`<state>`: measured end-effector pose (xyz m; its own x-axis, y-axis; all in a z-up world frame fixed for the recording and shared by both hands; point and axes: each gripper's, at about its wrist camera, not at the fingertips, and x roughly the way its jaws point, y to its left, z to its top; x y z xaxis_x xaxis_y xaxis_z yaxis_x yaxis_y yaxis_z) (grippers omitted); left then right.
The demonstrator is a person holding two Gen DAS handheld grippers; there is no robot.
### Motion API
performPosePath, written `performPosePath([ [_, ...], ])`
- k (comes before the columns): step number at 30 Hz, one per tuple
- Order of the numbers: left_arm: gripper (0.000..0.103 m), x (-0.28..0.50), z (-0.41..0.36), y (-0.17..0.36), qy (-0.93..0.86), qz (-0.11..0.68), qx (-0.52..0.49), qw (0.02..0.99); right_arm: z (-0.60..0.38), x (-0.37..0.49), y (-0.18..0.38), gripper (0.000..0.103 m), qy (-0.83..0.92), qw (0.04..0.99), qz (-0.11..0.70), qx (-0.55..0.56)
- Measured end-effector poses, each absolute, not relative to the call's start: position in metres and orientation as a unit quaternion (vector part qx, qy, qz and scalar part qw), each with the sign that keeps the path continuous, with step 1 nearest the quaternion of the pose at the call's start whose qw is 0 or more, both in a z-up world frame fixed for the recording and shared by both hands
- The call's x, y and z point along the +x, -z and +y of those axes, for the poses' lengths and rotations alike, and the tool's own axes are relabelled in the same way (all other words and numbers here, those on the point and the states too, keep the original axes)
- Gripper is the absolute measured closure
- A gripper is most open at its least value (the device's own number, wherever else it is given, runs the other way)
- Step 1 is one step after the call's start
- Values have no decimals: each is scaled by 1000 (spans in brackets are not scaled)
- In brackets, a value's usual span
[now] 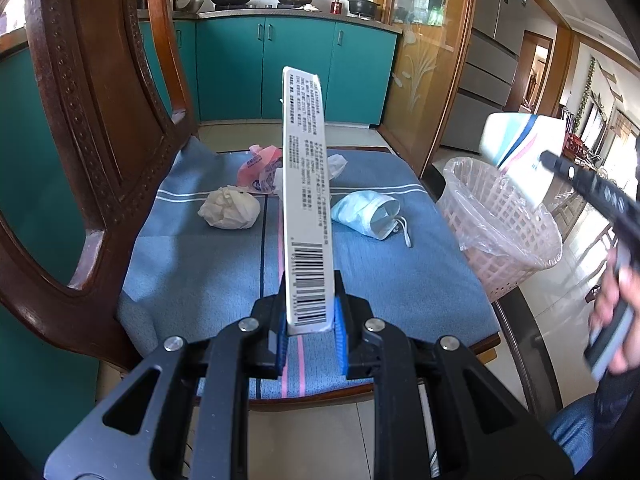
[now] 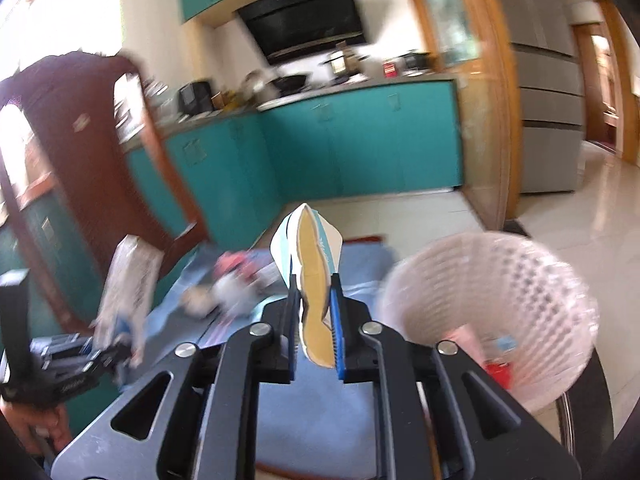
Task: Collect trash
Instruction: 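Drop the insole into the wastebasket with the right gripper while the left gripper drops the box, then bring both grippers back over the cushion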
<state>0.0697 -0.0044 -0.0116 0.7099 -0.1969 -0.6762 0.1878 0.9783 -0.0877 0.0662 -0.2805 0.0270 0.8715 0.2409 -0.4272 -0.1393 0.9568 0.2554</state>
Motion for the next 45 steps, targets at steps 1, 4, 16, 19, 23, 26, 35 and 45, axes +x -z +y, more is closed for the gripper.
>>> performPosePath([
  [1, 84, 70, -5, 12, 105, 367, -6, 924, -302, 71, -27, 77, -71, 963, 226, 126],
  [4, 84, 71, -9, 15, 112, 370, -4, 922, -347, 79, -21, 27, -18, 960, 215, 176],
  [16, 84, 79, -116, 9, 243, 375, 23, 894, -421, 36, -28, 9, 102, 941, 105, 306],
  [19, 83, 91, -179, -4, 290, 364, 53, 884, -434, 30, -25, 9, 130, 932, 92, 327],
  [23, 63, 124, -247, -17, 323, 364, 44, 873, -447, 23, -22, 9, 149, 923, 81, 346],
  [26, 13, 144, -277, -13, 292, 367, 62, 881, -451, 20, -20, 9, 154, 920, 79, 352],
  [35, 12, 112, -164, -12, 192, 340, 59, 919, -410, 36, -26, 9, 93, 945, 123, 289],
  [45, 6, 59, -3, -17, 57, 296, 20, 953, -264, 57, -15, 9, -67, 960, 228, 149],
])
